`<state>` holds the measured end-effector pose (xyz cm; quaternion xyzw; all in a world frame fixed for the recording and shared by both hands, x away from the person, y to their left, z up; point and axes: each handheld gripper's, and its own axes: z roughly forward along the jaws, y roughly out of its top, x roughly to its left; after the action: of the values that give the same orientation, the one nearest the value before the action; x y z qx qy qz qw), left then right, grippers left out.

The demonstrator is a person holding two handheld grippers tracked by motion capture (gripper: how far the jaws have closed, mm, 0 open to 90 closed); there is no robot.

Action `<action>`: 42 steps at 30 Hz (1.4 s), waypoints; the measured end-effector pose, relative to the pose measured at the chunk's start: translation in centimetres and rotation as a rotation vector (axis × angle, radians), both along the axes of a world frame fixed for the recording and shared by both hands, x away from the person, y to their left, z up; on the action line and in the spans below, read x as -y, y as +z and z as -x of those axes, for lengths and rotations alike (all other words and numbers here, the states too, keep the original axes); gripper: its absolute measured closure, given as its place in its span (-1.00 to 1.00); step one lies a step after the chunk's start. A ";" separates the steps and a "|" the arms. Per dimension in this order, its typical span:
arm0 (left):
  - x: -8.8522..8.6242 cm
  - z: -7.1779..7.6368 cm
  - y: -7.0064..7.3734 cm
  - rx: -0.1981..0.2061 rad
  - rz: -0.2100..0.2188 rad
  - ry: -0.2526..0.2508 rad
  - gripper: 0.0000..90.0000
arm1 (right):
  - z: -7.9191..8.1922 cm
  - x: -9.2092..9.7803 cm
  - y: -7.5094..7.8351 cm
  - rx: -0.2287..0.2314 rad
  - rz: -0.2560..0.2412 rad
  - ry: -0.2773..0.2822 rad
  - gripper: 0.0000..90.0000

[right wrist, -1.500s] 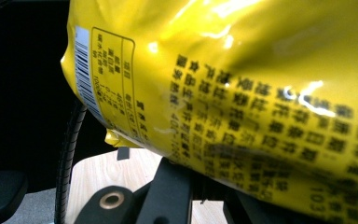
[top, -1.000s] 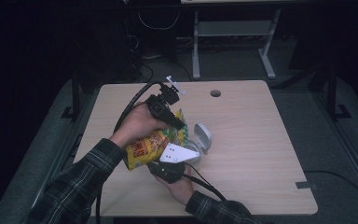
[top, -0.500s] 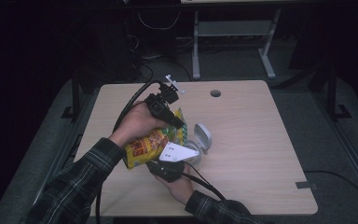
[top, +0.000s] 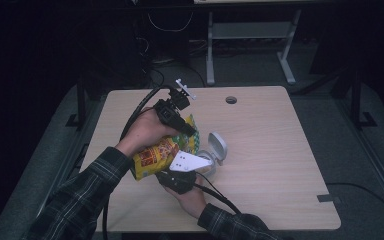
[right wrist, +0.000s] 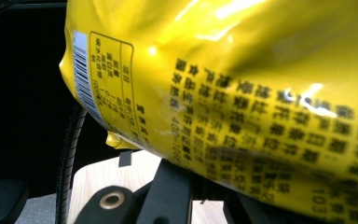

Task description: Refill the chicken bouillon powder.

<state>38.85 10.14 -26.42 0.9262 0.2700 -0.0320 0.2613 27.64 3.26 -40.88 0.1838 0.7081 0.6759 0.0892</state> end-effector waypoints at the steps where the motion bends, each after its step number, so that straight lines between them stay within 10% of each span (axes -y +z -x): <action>1: 0.0 0.0 0.0 0.000 0.001 -0.001 1.00 | 0.0 0.0 0.0 -0.003 -0.001 0.000 1.00; 42: 0.4 -0.1 0.3 0.007 -0.009 0.000 1.00 | -0.2 0.2 0.2 0.002 -0.012 -0.004 1.00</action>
<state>38.96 9.71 -26.15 0.9275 0.2691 -0.0274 0.2582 27.88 3.07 -40.67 0.1850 0.7035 0.6802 0.0901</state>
